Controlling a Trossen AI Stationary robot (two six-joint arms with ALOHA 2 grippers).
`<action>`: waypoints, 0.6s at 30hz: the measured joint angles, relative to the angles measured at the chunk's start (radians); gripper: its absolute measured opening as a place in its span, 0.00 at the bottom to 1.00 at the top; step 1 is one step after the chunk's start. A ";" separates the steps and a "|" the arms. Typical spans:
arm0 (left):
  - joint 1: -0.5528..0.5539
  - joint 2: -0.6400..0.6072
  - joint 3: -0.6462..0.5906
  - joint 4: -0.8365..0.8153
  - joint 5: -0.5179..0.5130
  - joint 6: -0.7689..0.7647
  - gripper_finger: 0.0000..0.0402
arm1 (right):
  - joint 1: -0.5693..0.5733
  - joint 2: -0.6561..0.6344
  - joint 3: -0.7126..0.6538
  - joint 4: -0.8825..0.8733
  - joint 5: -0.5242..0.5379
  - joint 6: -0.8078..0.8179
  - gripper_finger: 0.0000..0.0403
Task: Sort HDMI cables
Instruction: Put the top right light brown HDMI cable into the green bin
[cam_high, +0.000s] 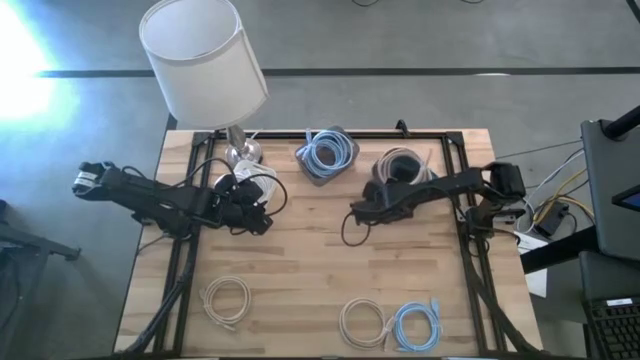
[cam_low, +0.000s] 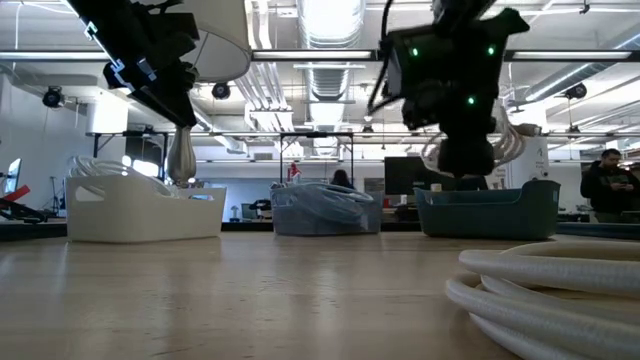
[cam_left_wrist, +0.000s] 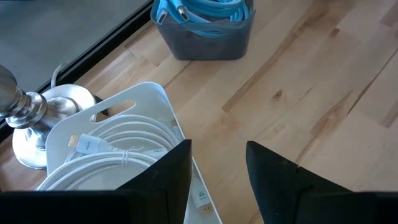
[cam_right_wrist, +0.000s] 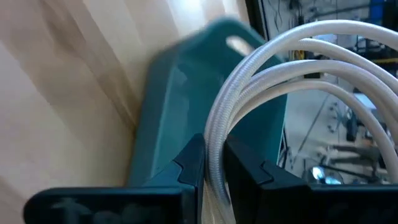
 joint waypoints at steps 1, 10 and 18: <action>0.000 0.000 0.000 0.000 0.000 0.000 0.39 | -0.009 0.000 -0.013 0.001 -0.001 0.004 0.11; 0.000 0.000 0.000 0.001 0.001 0.000 0.39 | -0.079 0.000 -0.124 0.088 -0.063 0.007 0.11; 0.000 0.000 0.000 0.007 -0.002 0.000 0.39 | -0.116 0.000 -0.199 0.202 -0.063 -0.042 0.12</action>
